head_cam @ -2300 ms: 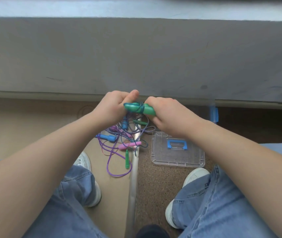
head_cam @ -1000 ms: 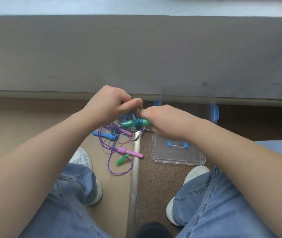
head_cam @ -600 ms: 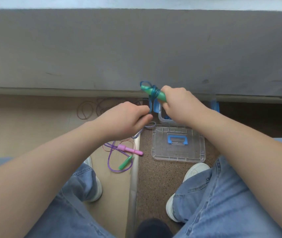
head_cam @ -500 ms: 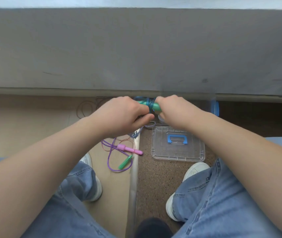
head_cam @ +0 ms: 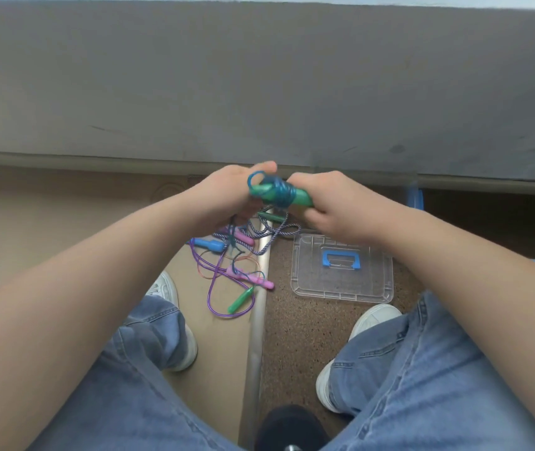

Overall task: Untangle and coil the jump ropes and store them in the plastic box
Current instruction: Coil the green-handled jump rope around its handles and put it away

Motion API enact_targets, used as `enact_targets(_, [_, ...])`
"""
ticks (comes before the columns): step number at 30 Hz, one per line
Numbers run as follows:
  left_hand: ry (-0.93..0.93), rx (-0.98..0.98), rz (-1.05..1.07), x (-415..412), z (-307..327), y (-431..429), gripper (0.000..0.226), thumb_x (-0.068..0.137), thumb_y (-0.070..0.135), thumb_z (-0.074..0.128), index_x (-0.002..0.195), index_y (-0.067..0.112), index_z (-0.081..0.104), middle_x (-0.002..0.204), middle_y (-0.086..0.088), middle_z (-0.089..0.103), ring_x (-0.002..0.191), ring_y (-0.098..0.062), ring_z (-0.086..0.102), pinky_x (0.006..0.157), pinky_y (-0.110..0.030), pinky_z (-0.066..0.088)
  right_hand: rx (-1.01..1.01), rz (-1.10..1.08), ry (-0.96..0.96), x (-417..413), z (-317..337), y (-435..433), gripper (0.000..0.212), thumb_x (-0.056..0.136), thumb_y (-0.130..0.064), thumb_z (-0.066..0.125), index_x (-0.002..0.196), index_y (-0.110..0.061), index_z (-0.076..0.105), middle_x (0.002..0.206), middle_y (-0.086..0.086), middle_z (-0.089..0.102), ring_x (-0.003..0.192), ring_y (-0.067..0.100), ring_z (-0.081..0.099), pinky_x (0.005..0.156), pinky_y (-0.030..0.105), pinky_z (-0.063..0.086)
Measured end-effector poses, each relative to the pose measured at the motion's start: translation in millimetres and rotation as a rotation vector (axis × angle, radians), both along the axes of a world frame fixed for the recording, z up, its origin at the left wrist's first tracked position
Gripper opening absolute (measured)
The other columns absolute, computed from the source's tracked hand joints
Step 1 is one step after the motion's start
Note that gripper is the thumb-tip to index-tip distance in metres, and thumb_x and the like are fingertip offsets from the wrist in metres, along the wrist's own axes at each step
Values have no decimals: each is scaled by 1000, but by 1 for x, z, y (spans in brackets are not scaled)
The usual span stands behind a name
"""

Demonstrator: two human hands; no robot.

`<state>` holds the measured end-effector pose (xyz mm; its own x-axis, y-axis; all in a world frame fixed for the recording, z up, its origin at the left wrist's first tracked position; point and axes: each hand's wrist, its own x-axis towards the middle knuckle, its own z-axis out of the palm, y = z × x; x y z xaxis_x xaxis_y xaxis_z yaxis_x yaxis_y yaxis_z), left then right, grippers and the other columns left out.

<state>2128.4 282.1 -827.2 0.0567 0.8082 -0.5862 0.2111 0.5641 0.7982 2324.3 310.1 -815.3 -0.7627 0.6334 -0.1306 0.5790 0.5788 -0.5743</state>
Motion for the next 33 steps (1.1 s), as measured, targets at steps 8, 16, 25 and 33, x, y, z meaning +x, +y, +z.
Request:
enact_targets(8, [629,392,-307,16,-1,-13,24,101,31,37,89,27,56,73,7,58,68,-17,58,53,-31,42,-31,-388,-76,-6,-19,14,12,97,-27,52,93,-16,52,87,9,66,83,33,63,72,38,49])
enact_targets(16, [993,925,-893,14,7,-23,39,98,54,31,74,25,40,64,4,45,62,-25,45,53,-30,33,84,-75,-519,-3,-30,2,5,97,-19,50,100,-16,47,101,15,62,75,34,52,65,37,45])
enact_targets(25, [630,460,-415,-18,7,8,52,94,58,55,70,12,61,53,4,43,48,-8,34,48,-24,28,-54,34,-122,-12,-6,-8,7,97,-20,56,103,-16,57,93,2,64,83,20,59,66,27,35])
enact_targets(33, [346,203,-235,-11,-3,-2,26,89,29,60,68,15,53,61,0,45,57,-17,36,50,-26,30,-759,-183,282,-11,-2,-11,4,96,-3,60,97,-6,63,75,1,66,61,19,64,75,41,61])
